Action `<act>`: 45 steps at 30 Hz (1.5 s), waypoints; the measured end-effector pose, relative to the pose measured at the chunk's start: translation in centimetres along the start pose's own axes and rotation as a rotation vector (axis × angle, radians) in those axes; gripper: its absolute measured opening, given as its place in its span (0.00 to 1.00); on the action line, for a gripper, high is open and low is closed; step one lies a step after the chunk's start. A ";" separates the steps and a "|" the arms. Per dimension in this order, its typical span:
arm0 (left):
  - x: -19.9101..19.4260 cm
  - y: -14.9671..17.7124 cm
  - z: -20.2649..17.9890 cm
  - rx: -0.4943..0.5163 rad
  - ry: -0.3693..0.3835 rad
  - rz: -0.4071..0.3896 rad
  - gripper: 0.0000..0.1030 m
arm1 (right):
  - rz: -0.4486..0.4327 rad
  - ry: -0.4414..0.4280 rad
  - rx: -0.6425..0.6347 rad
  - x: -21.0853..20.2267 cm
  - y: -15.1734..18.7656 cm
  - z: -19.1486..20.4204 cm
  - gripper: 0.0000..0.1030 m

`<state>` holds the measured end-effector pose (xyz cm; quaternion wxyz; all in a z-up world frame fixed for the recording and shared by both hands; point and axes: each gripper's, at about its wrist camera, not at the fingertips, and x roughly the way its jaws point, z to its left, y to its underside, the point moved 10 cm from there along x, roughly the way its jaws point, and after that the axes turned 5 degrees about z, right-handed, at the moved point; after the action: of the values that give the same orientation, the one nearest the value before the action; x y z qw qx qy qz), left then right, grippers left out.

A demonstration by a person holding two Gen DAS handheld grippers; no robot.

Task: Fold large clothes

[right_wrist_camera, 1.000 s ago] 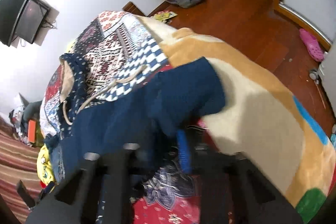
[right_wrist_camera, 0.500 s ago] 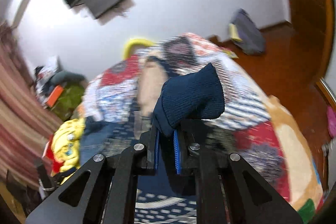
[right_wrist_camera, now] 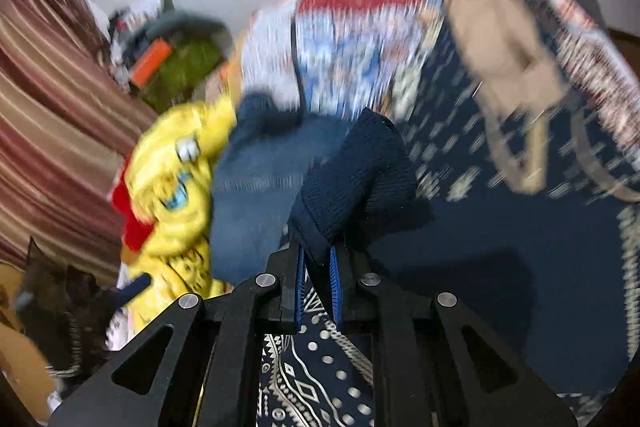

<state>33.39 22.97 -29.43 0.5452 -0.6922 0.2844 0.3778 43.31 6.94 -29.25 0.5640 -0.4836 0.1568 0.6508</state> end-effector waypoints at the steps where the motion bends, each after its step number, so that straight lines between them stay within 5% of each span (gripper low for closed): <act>1: 0.3 0.3 0.4 -0.005 -0.003 0.008 0.84 | 0.022 0.004 0.008 1.1 0.5 0.0 0.09; 6: 1.2 1.4 0.9 -0.002 -0.015 0.037 0.84 | 0.101 0.070 0.013 4.4 2.6 -0.8 0.14; 10: 1.9 1.4 0.0 0.006 -0.012 0.054 0.84 | 0.193 0.050 0.034 4.0 3.3 -0.7 0.28; 13: 2.0 1.0 -1.5 0.015 0.013 0.051 0.84 | 0.190 0.077 -0.021 1.6 3.3 -0.6 0.41; 17: 2.0 -0.3 -4.3 0.053 0.030 0.042 0.84 | 0.107 0.124 -0.111 -3.0 2.3 -1.1 0.46; 24: 4.2 -2.1 -11.0 0.145 0.078 0.060 0.84 | -0.038 0.365 -0.162 -11.1 1.7 -7.9 0.57; 33: 11.4 -3.6 -13.0 0.213 -0.110 0.152 0.84 | 0.024 0.553 0.047 -12.6 5.3 -22.5 0.59; 40: 11.0 -4.9 -7.7 0.144 -0.214 0.123 0.84 | 0.026 0.394 0.207 -12.4 8.1 -26.6 0.63; 45: 10.2 -3.4 -3.4 0.109 -0.264 0.170 0.84 | 0.013 0.394 0.215 -13.1 8.3 -26.3 0.65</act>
<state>42.46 20.71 -35.68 0.5806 -0.5795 0.2878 0.4942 46.47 -23.05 -34.24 0.5666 -0.5375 0.3352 0.5269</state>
